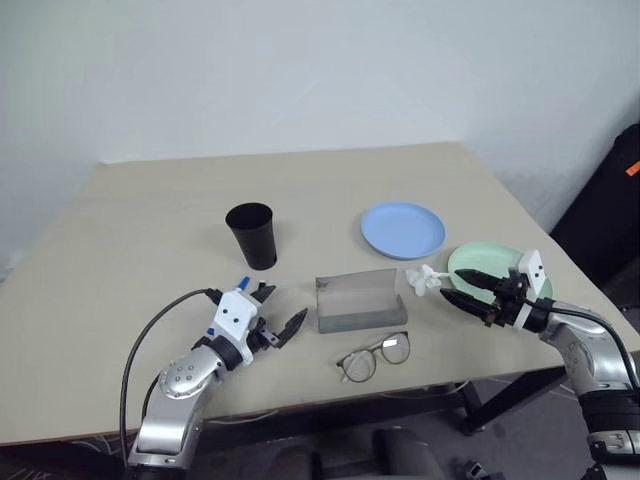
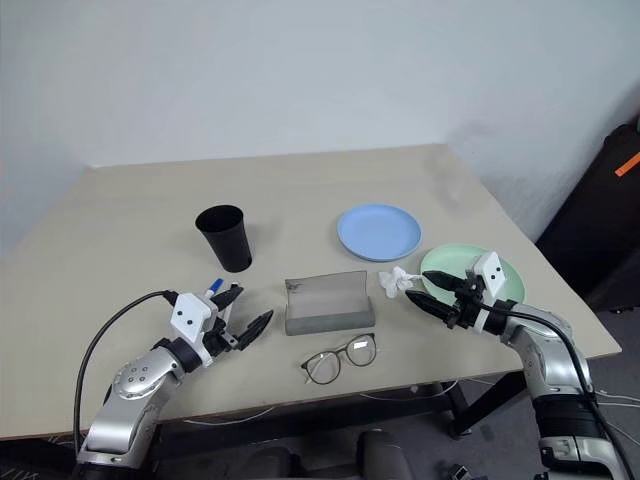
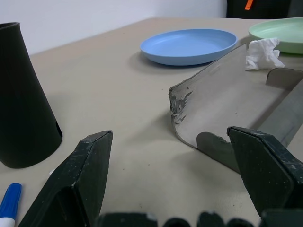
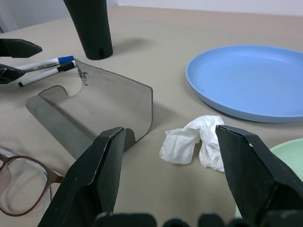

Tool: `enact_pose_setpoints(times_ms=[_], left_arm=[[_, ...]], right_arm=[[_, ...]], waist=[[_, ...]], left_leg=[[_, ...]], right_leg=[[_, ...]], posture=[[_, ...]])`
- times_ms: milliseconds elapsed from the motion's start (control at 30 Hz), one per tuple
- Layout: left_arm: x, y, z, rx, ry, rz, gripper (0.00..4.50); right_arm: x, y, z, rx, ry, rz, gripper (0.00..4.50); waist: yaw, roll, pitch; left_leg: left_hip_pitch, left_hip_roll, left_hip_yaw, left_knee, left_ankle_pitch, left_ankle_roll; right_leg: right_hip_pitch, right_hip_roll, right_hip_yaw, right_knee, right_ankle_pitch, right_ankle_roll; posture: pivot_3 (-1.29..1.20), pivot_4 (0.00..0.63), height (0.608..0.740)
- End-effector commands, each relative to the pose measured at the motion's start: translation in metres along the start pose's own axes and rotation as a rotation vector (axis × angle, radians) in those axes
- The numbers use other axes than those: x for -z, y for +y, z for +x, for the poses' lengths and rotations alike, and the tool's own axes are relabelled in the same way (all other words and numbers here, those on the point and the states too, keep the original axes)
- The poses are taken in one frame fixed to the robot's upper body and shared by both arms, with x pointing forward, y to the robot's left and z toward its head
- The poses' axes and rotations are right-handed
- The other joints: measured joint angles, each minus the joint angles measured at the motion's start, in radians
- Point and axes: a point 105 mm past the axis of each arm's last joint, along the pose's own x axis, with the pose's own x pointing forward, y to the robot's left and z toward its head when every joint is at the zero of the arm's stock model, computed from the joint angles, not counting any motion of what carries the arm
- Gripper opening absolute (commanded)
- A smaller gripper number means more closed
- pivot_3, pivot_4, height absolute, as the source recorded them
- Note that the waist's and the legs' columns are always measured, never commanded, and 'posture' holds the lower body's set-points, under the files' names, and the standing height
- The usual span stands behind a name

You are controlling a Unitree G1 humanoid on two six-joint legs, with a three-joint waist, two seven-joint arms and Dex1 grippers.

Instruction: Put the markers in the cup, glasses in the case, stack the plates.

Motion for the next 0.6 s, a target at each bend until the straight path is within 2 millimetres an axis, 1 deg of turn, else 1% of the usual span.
enact_pose_setpoints(times_ms=[33, 167, 367, 600], left_arm=[[-0.012, 0.001, 0.005, 0.032, -0.038, 0.046, 4.11], [-0.012, 0.001, 0.009, 0.049, -0.04, 0.055, 4.11], [-0.014, 0.005, 0.014, 0.061, -0.049, 0.063, 4.11], [-0.017, 0.007, 0.019, 0.079, -0.062, 0.067, 4.11]], right_arm=[[-0.023, -0.005, -0.003, -0.006, -0.038, -0.075, 3.31], [-0.027, -0.008, -0.005, 0.005, -0.043, -0.084, 3.31], [-0.03, -0.007, -0.004, 0.014, -0.051, -0.096, 3.31], [-0.027, -0.006, -0.003, 0.046, -0.048, -0.1, 3.31]], waist=[[0.0, 0.0, 0.0], [0.0, 0.0, 0.0], [0.0, 0.0, 0.0], [0.0, 0.0, 0.0]], left_leg=[[0.0, 0.0, 0.0, 0.0, 0.0, 0.0], [0.0, 0.0, 0.001, 0.0, 0.0, 0.0], [0.0, 0.0, 0.001, 0.0, 0.0, 0.0], [0.0, 0.0, 0.001, 0.0, 0.0, 0.0]], right_leg=[[0.0, 0.0, 0.0, 0.0, 0.0, 0.0], [0.0, 0.0, 0.0, 0.0, 0.0, 0.0], [-0.001, 0.0, 0.0, 0.0, 0.0, 0.0], [-0.001, 0.0, 0.0, 0.0, 0.0, 0.0]], posture=[[0.0, 0.0, 0.74], [0.0, 0.0, 0.74], [0.0, 0.0, 0.74], [0.0, 0.0, 0.74]])
